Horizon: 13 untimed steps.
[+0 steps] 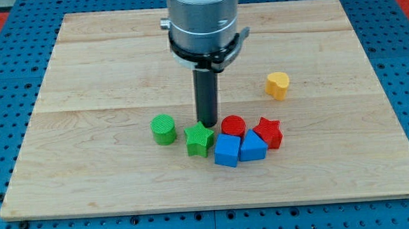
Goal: Push the red circle and the red star towards the bottom right
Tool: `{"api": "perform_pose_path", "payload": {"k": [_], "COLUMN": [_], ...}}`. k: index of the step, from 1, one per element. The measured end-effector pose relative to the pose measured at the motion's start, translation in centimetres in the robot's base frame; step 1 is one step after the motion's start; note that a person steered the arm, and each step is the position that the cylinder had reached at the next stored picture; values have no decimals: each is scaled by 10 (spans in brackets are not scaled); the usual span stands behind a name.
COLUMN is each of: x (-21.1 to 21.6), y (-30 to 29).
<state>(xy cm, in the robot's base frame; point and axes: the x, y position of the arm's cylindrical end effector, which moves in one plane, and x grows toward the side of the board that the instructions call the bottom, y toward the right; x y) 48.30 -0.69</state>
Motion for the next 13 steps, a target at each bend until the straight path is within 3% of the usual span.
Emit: {"api": "perform_pose_path", "payload": {"k": [2, 5, 7, 10, 13], "x": [15, 15, 16, 17, 17], "y": [0, 55, 62, 136, 130]}}
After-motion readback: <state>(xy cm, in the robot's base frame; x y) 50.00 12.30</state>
